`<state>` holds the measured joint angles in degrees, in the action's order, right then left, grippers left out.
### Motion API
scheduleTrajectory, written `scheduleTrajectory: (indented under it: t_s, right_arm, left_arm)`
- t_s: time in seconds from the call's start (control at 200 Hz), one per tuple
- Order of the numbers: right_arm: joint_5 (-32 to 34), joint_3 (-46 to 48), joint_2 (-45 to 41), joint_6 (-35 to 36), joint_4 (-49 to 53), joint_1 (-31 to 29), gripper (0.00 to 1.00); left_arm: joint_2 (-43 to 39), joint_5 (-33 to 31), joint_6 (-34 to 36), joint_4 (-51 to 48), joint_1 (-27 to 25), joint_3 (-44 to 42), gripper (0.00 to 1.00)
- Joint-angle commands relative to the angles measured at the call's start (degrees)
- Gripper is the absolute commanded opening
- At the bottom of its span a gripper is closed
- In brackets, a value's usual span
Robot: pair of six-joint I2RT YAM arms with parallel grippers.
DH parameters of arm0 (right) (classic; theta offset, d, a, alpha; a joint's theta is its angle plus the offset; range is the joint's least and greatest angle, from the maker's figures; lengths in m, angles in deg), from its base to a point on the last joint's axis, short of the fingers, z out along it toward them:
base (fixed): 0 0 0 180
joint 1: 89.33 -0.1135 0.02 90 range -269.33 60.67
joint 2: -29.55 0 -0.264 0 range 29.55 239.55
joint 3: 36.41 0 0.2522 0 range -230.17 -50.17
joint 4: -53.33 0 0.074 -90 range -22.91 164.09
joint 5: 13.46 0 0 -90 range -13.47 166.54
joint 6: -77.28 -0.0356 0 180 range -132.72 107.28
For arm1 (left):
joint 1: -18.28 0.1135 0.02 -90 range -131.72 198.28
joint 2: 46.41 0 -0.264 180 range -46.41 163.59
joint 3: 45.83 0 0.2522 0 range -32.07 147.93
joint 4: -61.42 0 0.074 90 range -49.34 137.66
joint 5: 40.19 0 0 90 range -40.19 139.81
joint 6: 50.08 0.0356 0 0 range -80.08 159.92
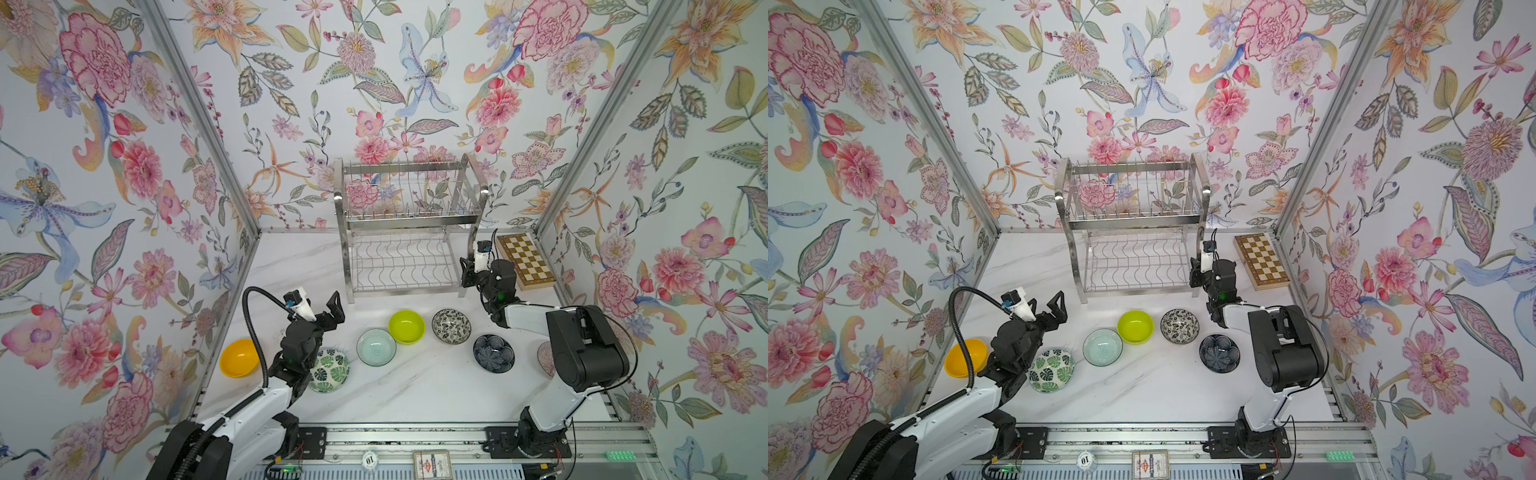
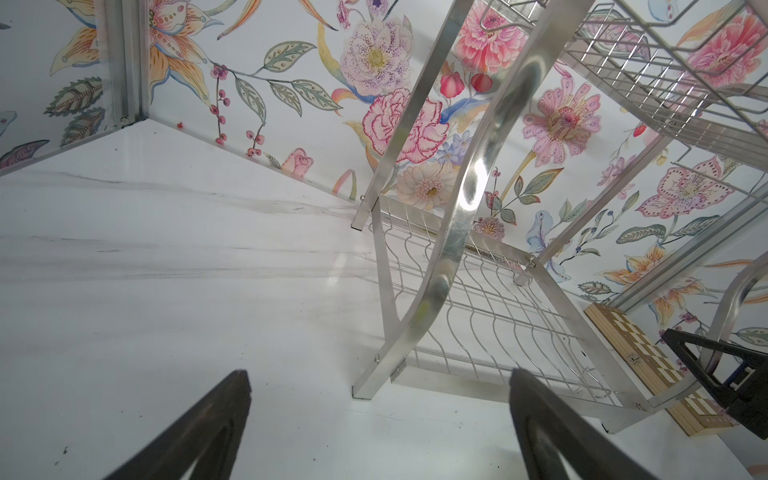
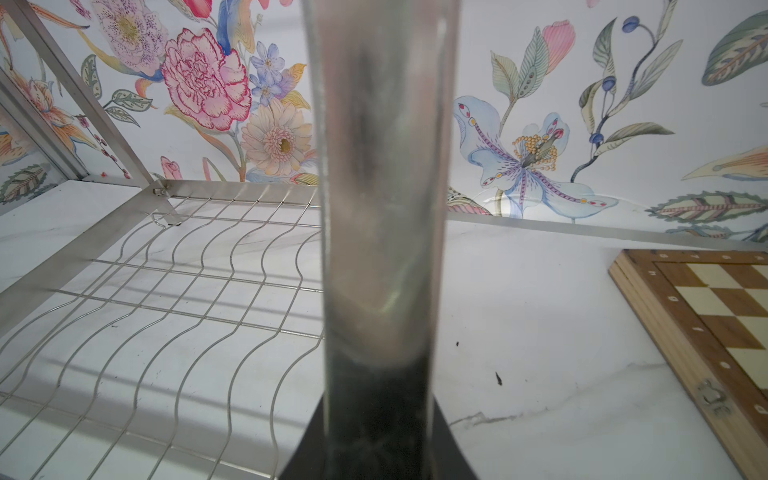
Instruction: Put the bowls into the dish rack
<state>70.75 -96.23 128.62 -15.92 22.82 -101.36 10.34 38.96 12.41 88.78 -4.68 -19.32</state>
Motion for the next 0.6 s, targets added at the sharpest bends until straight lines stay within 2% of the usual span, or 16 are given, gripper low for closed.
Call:
scheduleTrajectory:
  t_s: [0.0,0.105,0.235,0.315,0.41,0.515,0.596]
  right_arm:
    - [3.0,-1.4,-1.4,-1.7,2.7,1.4,0.08]
    - [2.8,-2.0,-0.5,-1.9,2.3,1.0,0.13]
    - [2.7,-2.3,-0.3,-2.1,2.5,0.8,0.23]
    - [2.7,-2.1,-1.0,-2.4,3.2,0.6,0.35]
    - [2.9,-1.7,-2.3,-3.2,4.5,0.6,0.4]
    - [3.9,-0.3,-4.5,-4.8,5.8,0.5,0.57]
    - [4.2,0.7,-6.3,-6.1,7.0,0.4,0.65]
  left_arm:
    - [0.5,0.1,-0.6,0.0,-0.5,1.1,0.99]
    - [0.2,-0.1,-0.7,-0.2,-0.5,1.1,0.99]
    - [-0.9,-1.3,-0.6,-2.6,-0.5,2.5,0.99]
    - [-1.5,-2.6,-0.4,-7.1,-0.6,4.7,0.99]
    - [-1.9,-5.6,-0.8,-14.0,-0.5,7.4,0.99]
    - [-1.9,-8.2,-0.9,-19.3,-0.5,9.5,0.99]
    - [-2.4,-9.5,-0.9,-21.7,-0.5,10.1,0.99]
